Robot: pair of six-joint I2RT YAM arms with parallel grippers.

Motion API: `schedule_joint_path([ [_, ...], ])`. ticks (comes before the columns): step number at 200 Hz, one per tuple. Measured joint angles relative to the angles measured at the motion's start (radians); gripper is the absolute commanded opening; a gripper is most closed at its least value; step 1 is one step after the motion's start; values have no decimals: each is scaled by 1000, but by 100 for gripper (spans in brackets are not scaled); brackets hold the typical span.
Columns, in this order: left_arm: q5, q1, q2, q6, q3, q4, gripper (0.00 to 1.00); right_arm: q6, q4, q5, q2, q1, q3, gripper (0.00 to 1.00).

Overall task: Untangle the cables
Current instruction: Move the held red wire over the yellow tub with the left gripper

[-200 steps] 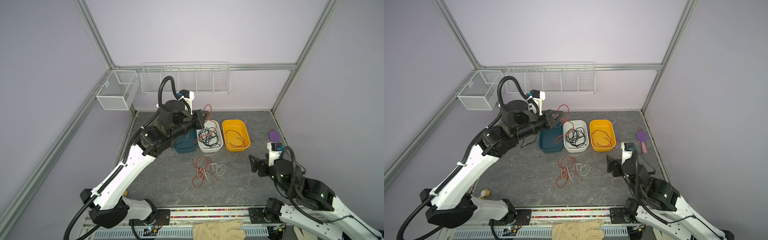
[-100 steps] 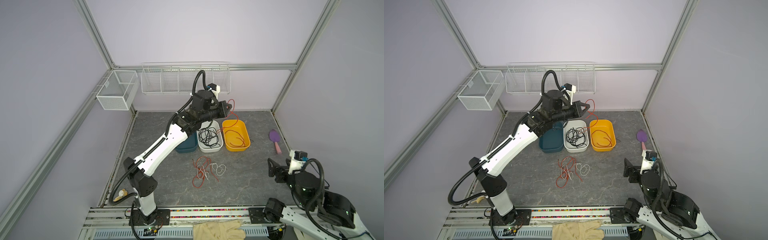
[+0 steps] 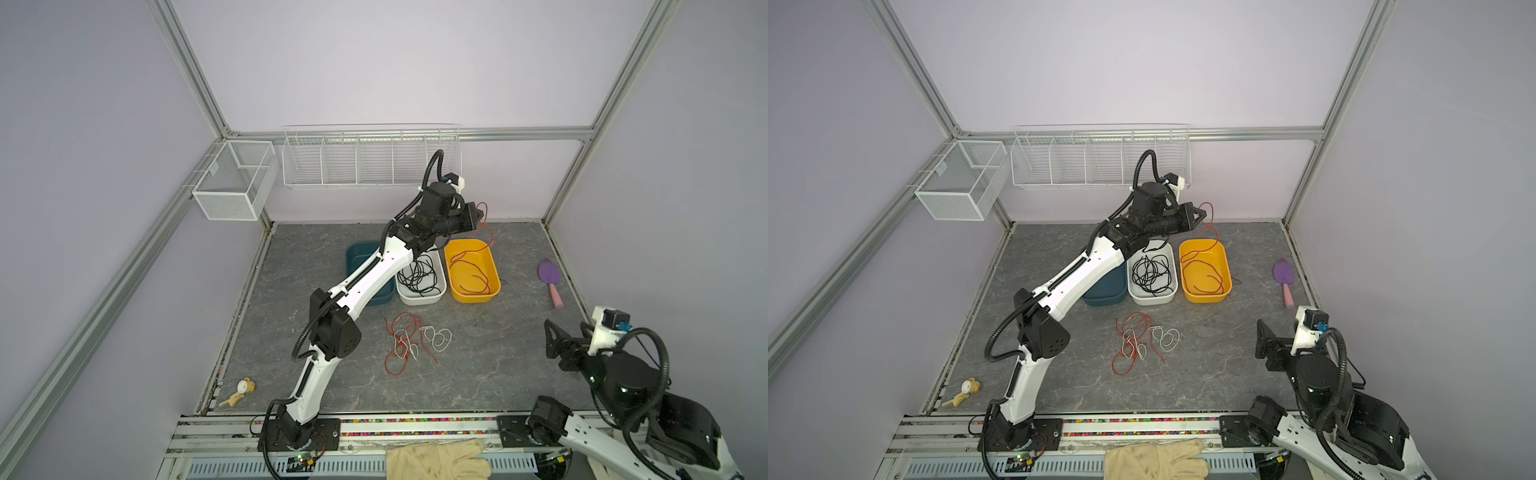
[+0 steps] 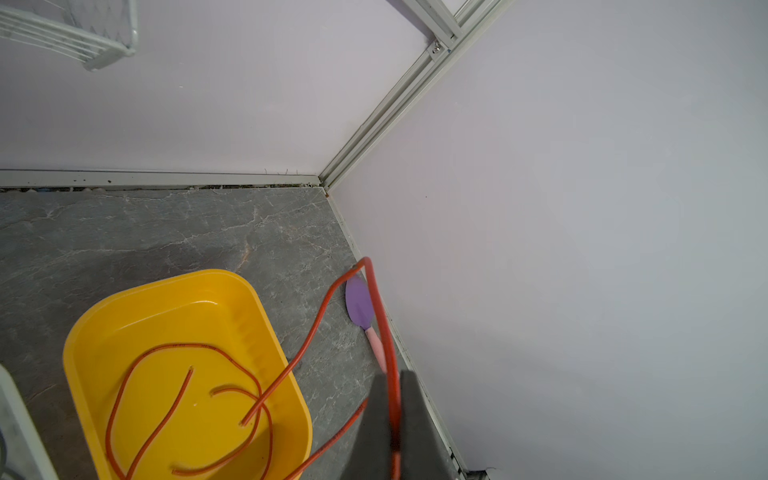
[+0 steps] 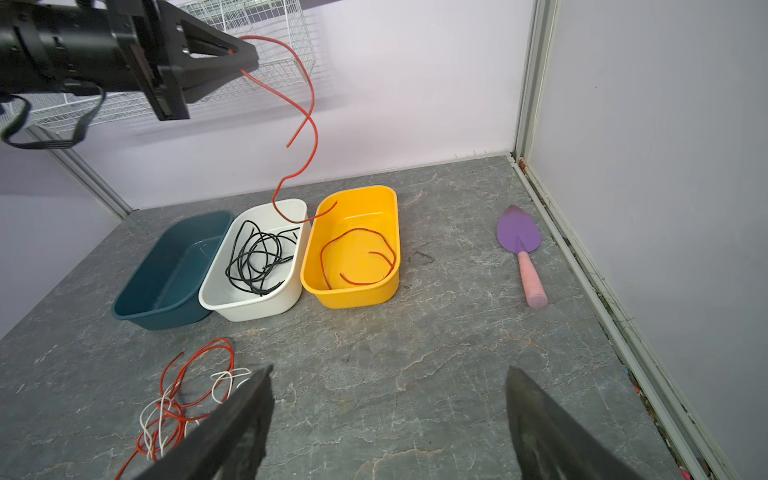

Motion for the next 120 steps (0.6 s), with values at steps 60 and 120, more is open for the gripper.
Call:
schedule_joint_path([
  [60,0,5,151,-22,25,7,0,0,-4,0,-26,0,-30,88],
  [120,11,19,180,-48,-34,36,0,-1,-6,0,-36,0,-34,88],
])
